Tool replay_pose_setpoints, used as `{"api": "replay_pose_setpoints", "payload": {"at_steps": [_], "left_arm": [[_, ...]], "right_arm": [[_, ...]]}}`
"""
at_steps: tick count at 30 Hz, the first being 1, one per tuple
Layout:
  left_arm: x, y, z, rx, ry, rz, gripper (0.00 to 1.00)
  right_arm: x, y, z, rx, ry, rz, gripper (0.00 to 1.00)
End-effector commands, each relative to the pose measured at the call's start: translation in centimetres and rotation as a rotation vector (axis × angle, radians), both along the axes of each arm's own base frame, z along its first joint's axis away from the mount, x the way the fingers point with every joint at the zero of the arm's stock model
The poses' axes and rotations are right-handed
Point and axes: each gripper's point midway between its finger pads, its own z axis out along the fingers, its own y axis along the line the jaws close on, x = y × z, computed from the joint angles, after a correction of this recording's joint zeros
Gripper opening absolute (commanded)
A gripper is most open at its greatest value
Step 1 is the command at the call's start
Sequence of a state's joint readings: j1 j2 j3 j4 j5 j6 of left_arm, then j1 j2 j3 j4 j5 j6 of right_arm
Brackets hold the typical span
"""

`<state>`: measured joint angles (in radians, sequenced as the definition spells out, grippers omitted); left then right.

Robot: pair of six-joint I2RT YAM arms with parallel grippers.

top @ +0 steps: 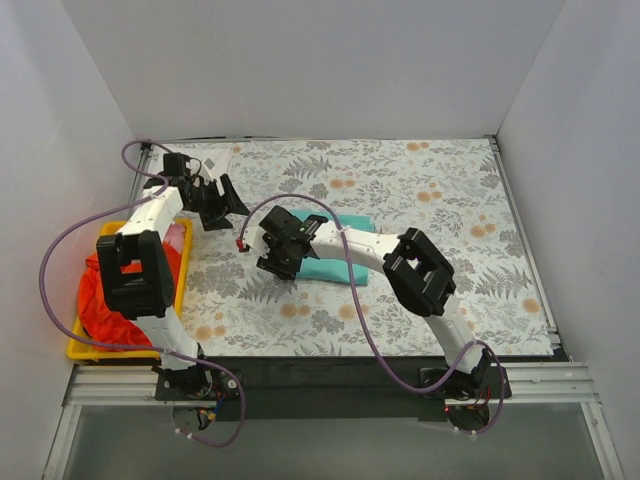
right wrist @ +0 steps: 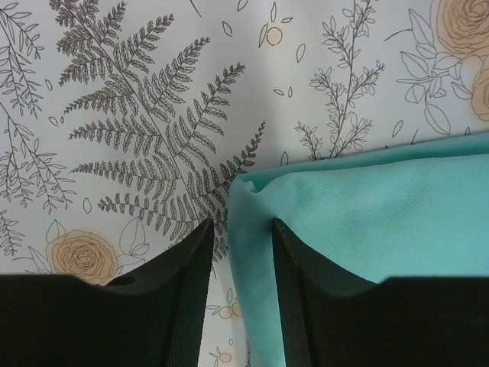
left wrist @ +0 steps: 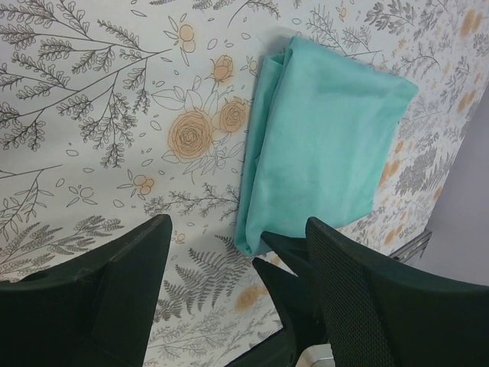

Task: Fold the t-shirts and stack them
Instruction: Neatly place the folded tshirt to the corner

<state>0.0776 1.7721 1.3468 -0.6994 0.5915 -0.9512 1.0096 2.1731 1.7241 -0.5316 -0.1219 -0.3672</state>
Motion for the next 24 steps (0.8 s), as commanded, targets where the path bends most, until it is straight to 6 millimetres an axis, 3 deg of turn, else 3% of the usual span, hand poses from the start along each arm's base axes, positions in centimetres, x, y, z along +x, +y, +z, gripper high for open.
{"api": "replay_pose_setpoints", "payload": {"at_steps": [1, 4, 7, 8, 10, 15, 16, 20, 21, 24], "left_arm": [[-0.8, -0.2, -0.9, -0.033, 0.044, 0.018, 0.70], [-1.2, -0.5, -1.8, -0.054, 0.072, 0.026, 0.71], [-1.7, -1.1, -2.8, -0.094, 0.109, 0.023, 0.71], [-1.9, -1.4, -2.9, -0.116, 0.123, 0.025, 0.72], [-1.7, -2.1, -3.2, -0.132, 0.131, 0.014, 0.72], [-1.7, -3.9, -3.1, -0.199, 0.152, 0.000, 0.73], [-1.5, -4.2, -3.2, -0.210, 0.147, 0.001, 0.74], [-1.4, -5.5, -3.5, -0.256, 0.158, 0.024, 0.81], [-1.9, -7.1, -3.7, -0.261, 0.169, -0.005, 0.82], [-1.7, -8.5, -4.5, -0.295, 0.189, 0.011, 0.84]], "right_arm": [[0.2, 0.2, -1.2, -0.016, -0.003, 0.013, 0.44], [-0.1, -0.5, -2.2, -0.027, 0.028, 0.017, 0.38], [0.4, -1.4, -2.6, -0.028, 0.039, 0.002, 0.23], [1.0, -1.8, -2.5, -0.022, 0.039, -0.013, 0.13], [1.8, -2.2, -1.8, 0.002, 0.036, -0.023, 0.01], [3.0, -2.9, 0.6, 0.115, 0.067, -0.023, 0.01], [3.4, -2.7, 1.9, 0.160, 0.052, -0.020, 0.01], [3.7, -3.2, 3.5, 0.227, 0.072, -0.022, 0.01], [3.8, -3.2, 3.8, 0.237, 0.071, -0.023, 0.01], [3.7, -3.3, 4.6, 0.263, 0.080, -0.021, 0.01]]}}
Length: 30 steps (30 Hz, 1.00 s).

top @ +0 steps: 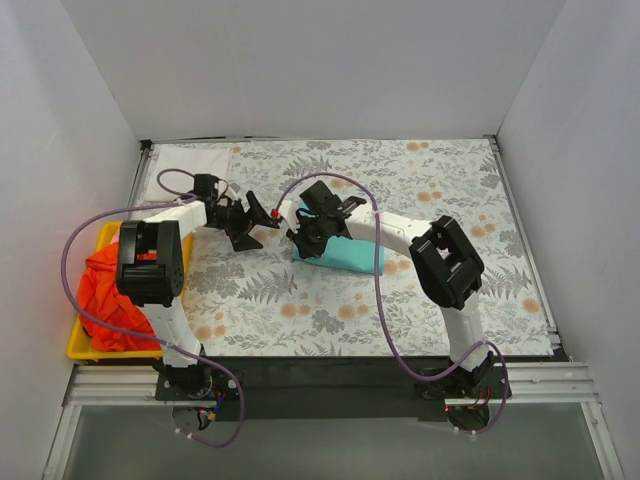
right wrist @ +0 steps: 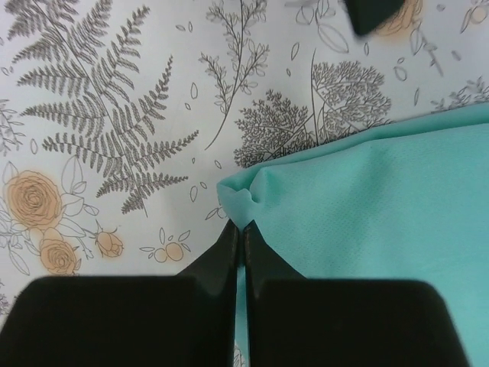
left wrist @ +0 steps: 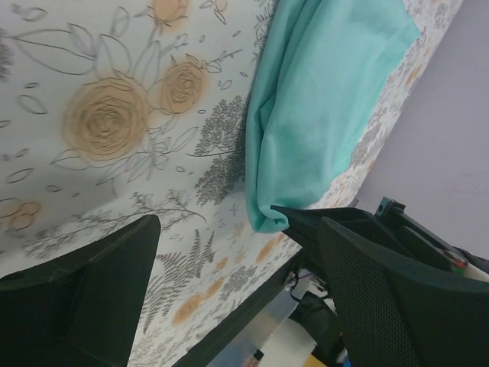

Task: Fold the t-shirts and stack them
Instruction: Neatly place the folded tshirt to the corner

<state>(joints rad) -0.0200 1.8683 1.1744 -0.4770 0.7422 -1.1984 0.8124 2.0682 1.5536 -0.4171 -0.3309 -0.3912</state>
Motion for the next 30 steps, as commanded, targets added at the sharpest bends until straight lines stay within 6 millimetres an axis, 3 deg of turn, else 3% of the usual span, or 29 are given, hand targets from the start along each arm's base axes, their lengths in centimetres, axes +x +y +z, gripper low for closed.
{"api": "replay_pose_setpoints", "payload": {"at_steps": [1, 6, 13, 15, 16, 19, 25, 28, 30], "left_arm": [[0.7, -2.5, -0.2, -0.078, 0.013, 0.011, 0.84], [0.8, -5.7, -1.4, -0.138, 0.077, 0.026, 0.85], [0.8, -6.4, -3.9, -0.169, 0.156, 0.120, 0.85], [0.9, -6.8, -4.6, -0.172, 0.186, 0.134, 0.79], [1.0, -7.0, -4.8, -0.169, 0.191, 0.135, 0.68], [1.5, -7.4, -5.2, -0.163, 0.197, 0.144, 0.53], [1.2, -8.0, -5.4, -0.159, 0.214, 0.144, 0.51], [1.2, -7.7, -5.5, -0.145, 0.202, 0.149, 0.41], [1.7, -7.8, -5.1, -0.141, 0.166, 0.126, 0.27]], "right_arm": [[-0.4, 1.6, 4.0, 0.127, -0.027, 0.040, 0.01], [-0.4, 1.5, 5.0, 0.148, -0.031, 0.042, 0.01], [-0.3, 2.2, 6.4, 0.181, -0.037, 0.045, 0.01], [-0.2, 2.3, 6.7, 0.190, -0.031, 0.042, 0.01], [-0.3, 2.5, 6.8, 0.196, -0.026, 0.044, 0.01], [-0.3, 2.9, 7.2, 0.209, -0.015, 0.038, 0.01], [-0.1, 3.5, 8.0, 0.240, -0.007, 0.023, 0.01], [-0.2, 3.7, 8.1, 0.251, 0.009, 0.022, 0.01], [-0.4, 3.7, 8.3, 0.258, 0.012, 0.027, 0.01]]}}
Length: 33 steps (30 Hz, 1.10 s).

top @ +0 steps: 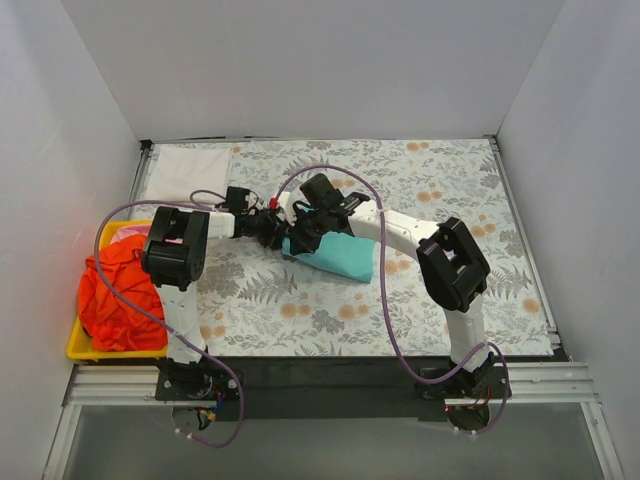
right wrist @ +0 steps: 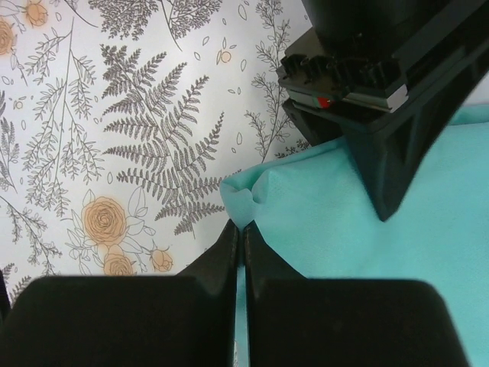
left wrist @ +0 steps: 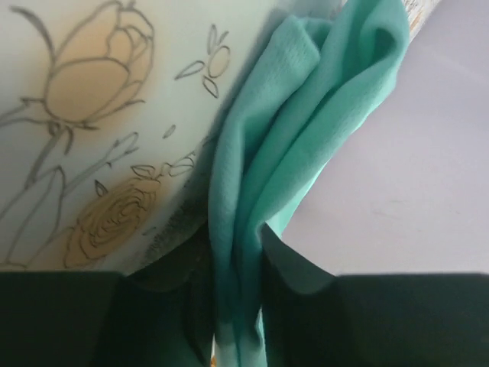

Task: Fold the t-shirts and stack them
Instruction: Neatly place the folded tshirt to the corner

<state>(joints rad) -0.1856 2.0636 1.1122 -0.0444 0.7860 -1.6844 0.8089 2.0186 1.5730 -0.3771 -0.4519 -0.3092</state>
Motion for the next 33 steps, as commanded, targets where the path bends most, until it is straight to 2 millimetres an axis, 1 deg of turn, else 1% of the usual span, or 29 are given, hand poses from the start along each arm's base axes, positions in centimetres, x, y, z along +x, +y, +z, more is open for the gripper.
{"api": "replay_pose_setpoints", "payload": {"at_steps": [1, 2, 3, 5, 6, 7, 8, 9, 10, 11, 12, 13, 14, 15, 16, 17, 18, 19, 20, 22, 23, 25, 26, 28, 29, 30, 33], "left_arm": [[0.5, 0.5, -1.0, 0.070, -0.031, -0.005, 0.20], [1.8, 0.8, -0.5, 0.115, -0.105, -0.025, 0.13], [1.5, 1.2, -0.9, 0.159, -0.095, -0.042, 0.00], [2.5, 1.8, -0.7, 0.221, -0.138, -0.070, 0.00], [3.8, 2.2, -0.3, 0.276, -0.216, -0.108, 0.00], [3.4, 2.5, -0.5, 0.303, -0.199, -0.133, 0.00], [3.7, 2.9, -0.7, 0.339, -0.216, -0.156, 0.00], [4.5, 3.7, -0.2, 0.397, -0.250, -0.185, 0.00], [4.9, 4.1, -0.1, 0.436, -0.272, -0.202, 0.00], [5.5, 4.7, 0.0, 0.470, -0.294, -0.217, 0.00], [6.6, 5.6, 0.8, 0.535, -0.309, -0.218, 0.00], [7.3, 6.4, 1.2, 0.579, -0.356, -0.253, 0.00], [8.0, 7.2, 1.2, 0.611, -0.369, -0.259, 0.00], [8.2, 8.1, 1.4, 0.644, -0.365, -0.277, 0.00], [10.0, 8.8, 2.9, 0.684, -0.438, -0.281, 0.00], [10.8, 9.9, 3.0, 0.709, -0.459, -0.286, 0.00], [11.4, 10.4, 3.5, 0.731, -0.475, -0.294, 0.00], [12.2, 10.9, 4.2, 0.749, -0.507, -0.298, 0.00], [13.5, 11.8, 5.2, 0.781, -0.567, -0.312, 0.00], [14.6, 12.6, 6.0, 0.804, -0.612, -0.319, 0.00], [15.9, 13.5, 7.1, 0.830, -0.657, -0.314, 0.00], [17.2, 14.6, 8.2, 0.864, -0.695, -0.301, 0.00], [18.5, 15.7, 9.3, 0.879, -0.722, -0.276, 0.00], [19.6, 16.9, 10.6, 0.899, -0.761, -0.261, 0.00], [20.1, 17.8, 10.8, 0.907, -0.770, -0.249, 0.00], [20.8, 18.2, 12.1, 0.929, -0.813, -0.246, 0.00], [21.5, 18.7, 13.8, 0.984, -0.887, -0.273, 0.00]], "right_arm": [[0.3, 1.6, 4.1, 0.114, -0.036, 0.018, 0.01], [0.2, 1.5, 4.2, 0.115, -0.034, 0.020, 0.01], [0.1, 1.5, 4.6, 0.124, -0.043, 0.022, 0.01], [-0.1, 1.4, 4.9, 0.129, -0.048, 0.022, 0.01], [-0.1, 1.3, 5.2, 0.134, -0.051, 0.020, 0.01], [-0.1, 1.2, 5.3, 0.133, -0.049, 0.015, 0.03], [-0.1, 1.1, 5.2, 0.130, -0.041, 0.004, 0.17], [0.0, 0.6, 5.1, 0.123, -0.037, -0.012, 0.35], [0.2, 0.3, 5.6, 0.129, -0.036, -0.027, 0.35], [0.3, -0.3, 5.2, 0.122, -0.017, -0.048, 0.48], [0.4, -0.7, 5.8, 0.131, -0.020, -0.058, 0.55], [1.0, -1.6, 5.9, 0.131, -0.016, -0.082, 0.62], [1.0, -2.4, 5.5, 0.123, -0.002, -0.097, 0.77], [1.2, -3.0, 6.2, 0.133, -0.011, -0.108, 0.82], [1.9, -4.0, 6.1, 0.127, -0.014, -0.137, 0.86], [2.1, -4.5, 6.1, 0.124, -0.017, -0.149, 0.92], [2.0, -5.3, 5.9, 0.117, -0.010, -0.162, 0.95], [2.3, -6.0, 5.9, 0.113, -0.014, -0.180, 0.98], [2.4, -6.4, 5.7, 0.106, -0.013, -0.187, 0.98], [2.3, -7.2, 5.1, 0.088, -0.013, -0.203, 0.98], [2.3, -7.4, 5.1, 0.086, -0.013, -0.203, 0.98], [2.2, -7.7, 4.7, 0.074, -0.011, -0.208, 0.98], [2.2, -7.7, 4.7, 0.074, -0.012, -0.210, 0.98], [2.1, -7.8, 4.7, 0.076, -0.009, -0.209, 0.98], [2.0, -7.8, 4.7, 0.075, -0.008, -0.207, 0.98], [2.0, -7.8, 4.7, 0.074, -0.006, -0.207, 0.98], [2.1, -8.0, 4.6, 0.067, -0.012, -0.215, 0.98]]}}
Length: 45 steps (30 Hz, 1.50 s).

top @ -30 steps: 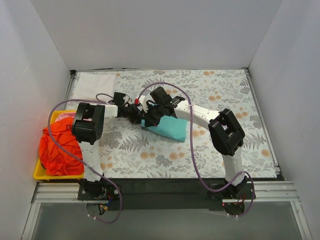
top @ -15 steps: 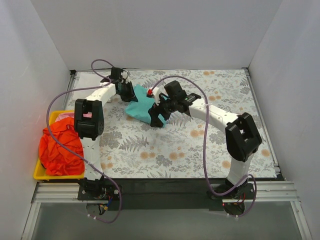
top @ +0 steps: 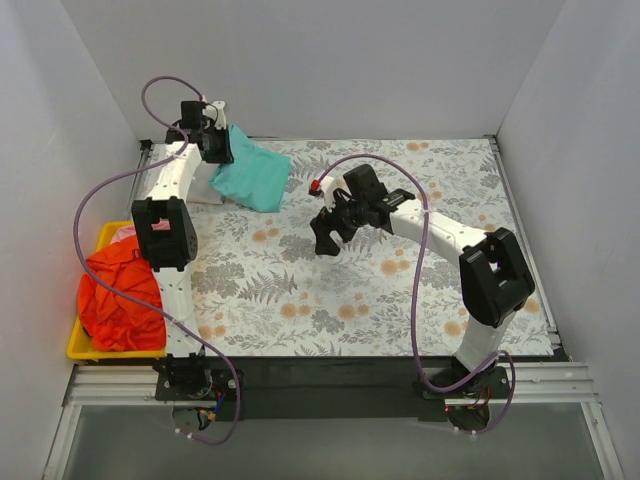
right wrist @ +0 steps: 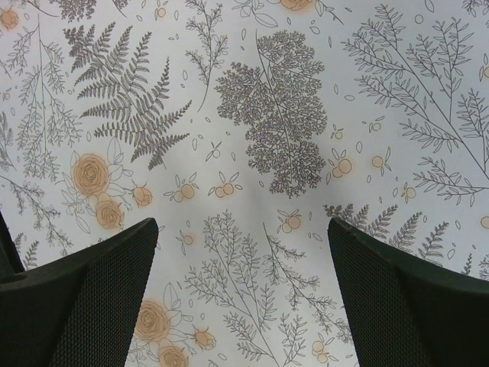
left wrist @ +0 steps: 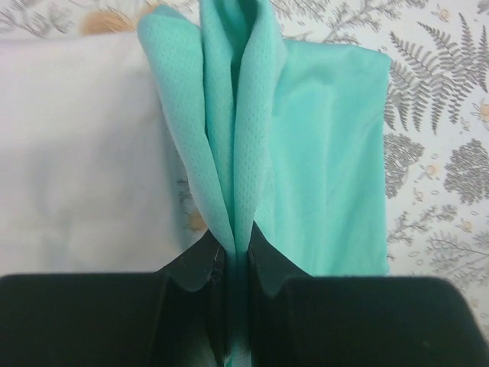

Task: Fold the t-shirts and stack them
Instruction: Neatly place the folded tshirt to the corner

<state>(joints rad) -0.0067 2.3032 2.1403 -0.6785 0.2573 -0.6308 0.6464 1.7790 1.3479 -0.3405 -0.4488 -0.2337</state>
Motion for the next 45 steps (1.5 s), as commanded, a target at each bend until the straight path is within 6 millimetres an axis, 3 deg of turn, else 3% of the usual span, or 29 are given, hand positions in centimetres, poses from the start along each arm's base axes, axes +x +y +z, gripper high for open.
{"api": "replay_pose_setpoints", "payload": {"at_steps": [1, 5, 14, 20, 23, 24, 34, 45], "left_arm": [[1.2, 1.2, 4.4, 0.105, -0.136, -0.057, 0.00], [1.1, 1.9, 7.4, 0.166, -0.216, -0.072, 0.00], [0.0, 2.7, 11.7, 0.250, -0.324, -0.094, 0.00], [-1.4, 2.7, 13.4, 0.271, -0.358, -0.116, 0.00], [-1.8, 2.9, 13.5, 0.285, -0.357, -0.114, 0.00], [-1.8, 4.6, 13.4, 0.289, -0.350, -0.085, 0.00], [-2.2, 5.3, 13.7, 0.288, -0.341, -0.070, 0.00], [-0.8, 9.1, 11.2, 0.276, -0.299, 0.003, 0.00]], "right_arm": [[-0.1, 0.0, 1.6, 0.024, -0.036, -0.003, 0.98], [-0.2, -0.2, 1.7, 0.024, -0.039, -0.003, 0.98], [-0.4, -0.4, 2.2, 0.026, -0.054, -0.004, 0.98], [-0.4, -0.4, 2.4, 0.031, -0.057, -0.004, 0.98], [-0.4, -0.4, 2.5, 0.032, -0.056, -0.003, 0.98], [-0.4, -0.3, 2.6, 0.033, -0.057, -0.004, 0.98], [-0.3, -0.2, 2.7, 0.034, -0.058, 0.000, 0.98], [-0.3, 0.0, 2.1, 0.028, -0.035, 0.005, 0.98]]}}
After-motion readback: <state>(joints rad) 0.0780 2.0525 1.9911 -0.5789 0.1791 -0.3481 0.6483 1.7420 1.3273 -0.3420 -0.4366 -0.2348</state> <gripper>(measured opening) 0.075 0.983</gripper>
